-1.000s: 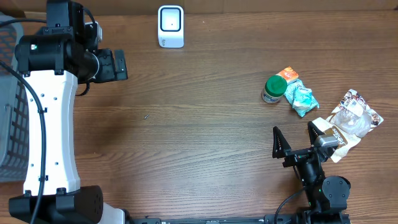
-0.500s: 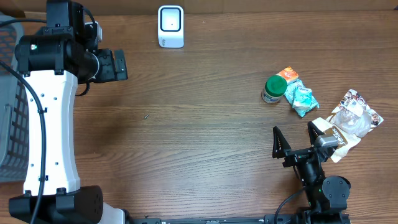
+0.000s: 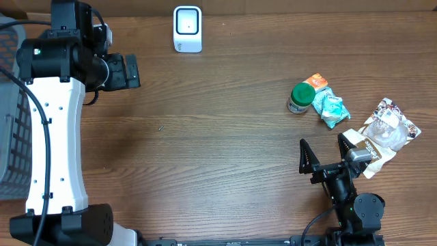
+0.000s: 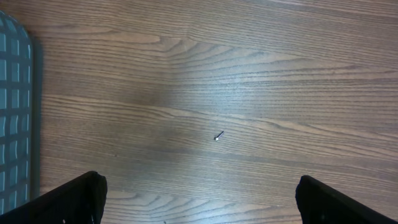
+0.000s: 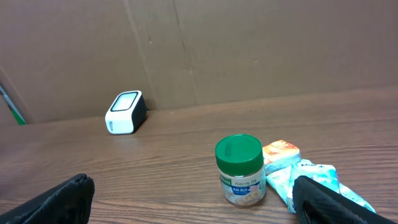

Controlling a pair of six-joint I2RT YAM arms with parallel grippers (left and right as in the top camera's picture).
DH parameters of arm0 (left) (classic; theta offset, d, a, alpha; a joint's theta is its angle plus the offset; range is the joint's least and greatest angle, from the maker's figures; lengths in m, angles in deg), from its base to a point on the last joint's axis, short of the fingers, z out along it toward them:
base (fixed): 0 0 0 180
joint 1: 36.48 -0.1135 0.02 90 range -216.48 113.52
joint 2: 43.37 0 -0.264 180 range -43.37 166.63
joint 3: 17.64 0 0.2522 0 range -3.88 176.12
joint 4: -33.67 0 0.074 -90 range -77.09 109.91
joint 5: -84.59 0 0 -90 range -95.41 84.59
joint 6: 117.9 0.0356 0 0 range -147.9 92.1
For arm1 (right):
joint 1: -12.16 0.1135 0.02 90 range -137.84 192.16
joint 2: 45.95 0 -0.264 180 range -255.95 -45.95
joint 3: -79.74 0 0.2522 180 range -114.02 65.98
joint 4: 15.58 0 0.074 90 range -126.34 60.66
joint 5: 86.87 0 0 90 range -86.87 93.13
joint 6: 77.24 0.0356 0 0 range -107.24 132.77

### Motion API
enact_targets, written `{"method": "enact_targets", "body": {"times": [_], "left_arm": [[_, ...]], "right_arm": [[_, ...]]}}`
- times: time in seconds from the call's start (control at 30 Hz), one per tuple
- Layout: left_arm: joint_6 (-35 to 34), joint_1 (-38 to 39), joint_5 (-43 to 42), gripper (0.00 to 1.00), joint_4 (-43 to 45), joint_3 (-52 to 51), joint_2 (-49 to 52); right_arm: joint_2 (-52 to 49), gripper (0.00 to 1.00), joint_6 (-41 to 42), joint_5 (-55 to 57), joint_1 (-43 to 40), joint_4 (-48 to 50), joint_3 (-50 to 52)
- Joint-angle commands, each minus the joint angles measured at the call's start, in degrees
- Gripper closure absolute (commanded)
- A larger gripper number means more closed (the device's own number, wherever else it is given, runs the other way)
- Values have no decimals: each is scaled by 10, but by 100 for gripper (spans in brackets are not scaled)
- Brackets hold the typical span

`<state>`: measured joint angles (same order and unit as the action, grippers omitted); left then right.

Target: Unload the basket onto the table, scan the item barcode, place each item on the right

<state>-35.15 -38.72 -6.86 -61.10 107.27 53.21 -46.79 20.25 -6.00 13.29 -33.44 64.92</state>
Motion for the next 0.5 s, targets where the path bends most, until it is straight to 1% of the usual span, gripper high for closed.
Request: {"method": "enact_targets", "body": {"times": [0.0,0.23,0.47], "left_arm": [[10,0,2,0,0,8,3],[10,6,2,1,0,8,-24],[10,19,2,1,0,3,-94]], "right_arm": [[7,0,-1,0,-1,2,6],[7,0,-1,0,-1,2,6],[7,0,-1,0,-1,2,6]]}}
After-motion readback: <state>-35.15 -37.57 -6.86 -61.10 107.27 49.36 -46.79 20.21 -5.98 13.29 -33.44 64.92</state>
